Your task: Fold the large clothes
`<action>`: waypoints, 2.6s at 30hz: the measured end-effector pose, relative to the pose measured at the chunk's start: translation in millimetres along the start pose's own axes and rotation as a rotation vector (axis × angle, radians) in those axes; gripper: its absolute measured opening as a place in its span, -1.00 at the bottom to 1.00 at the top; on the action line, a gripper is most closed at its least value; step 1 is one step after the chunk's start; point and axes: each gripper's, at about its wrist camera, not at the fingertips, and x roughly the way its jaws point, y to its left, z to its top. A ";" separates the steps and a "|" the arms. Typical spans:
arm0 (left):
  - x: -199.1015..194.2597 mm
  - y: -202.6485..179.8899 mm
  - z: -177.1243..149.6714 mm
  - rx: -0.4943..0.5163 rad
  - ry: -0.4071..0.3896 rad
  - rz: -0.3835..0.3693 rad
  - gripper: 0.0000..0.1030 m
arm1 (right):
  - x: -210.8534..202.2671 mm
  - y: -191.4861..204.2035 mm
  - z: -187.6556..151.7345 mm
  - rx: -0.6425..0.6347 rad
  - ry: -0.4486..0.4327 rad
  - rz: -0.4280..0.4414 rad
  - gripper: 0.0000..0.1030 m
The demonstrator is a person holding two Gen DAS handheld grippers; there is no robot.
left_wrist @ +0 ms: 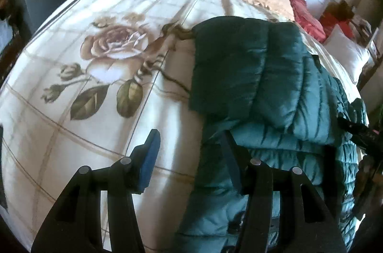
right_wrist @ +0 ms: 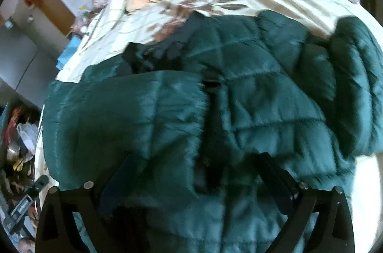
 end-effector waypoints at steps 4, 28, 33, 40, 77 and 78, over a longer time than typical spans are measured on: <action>0.0 0.0 4.8 -0.035 -0.002 -0.019 0.01 | -7.6 12.0 7.1 -0.070 -0.069 -0.018 -0.52; 30.6 -67.7 50.7 0.033 -0.043 0.011 0.01 | -42.2 -39.7 27.1 -0.117 -0.239 -0.350 0.02; 45.5 -85.1 58.3 0.083 -0.064 0.054 0.01 | -60.9 -2.6 16.9 -0.140 -0.256 -0.185 0.21; 68.7 -89.5 57.5 0.105 -0.065 0.121 0.32 | 5.1 20.9 37.8 -0.187 -0.160 -0.172 0.02; 85.5 -81.2 46.8 0.044 -0.105 0.111 0.56 | -12.2 49.7 18.8 -0.283 -0.150 -0.124 0.05; 85.7 -81.1 46.8 0.042 -0.105 0.109 0.56 | -18.9 40.1 13.6 -0.275 -0.156 -0.142 0.05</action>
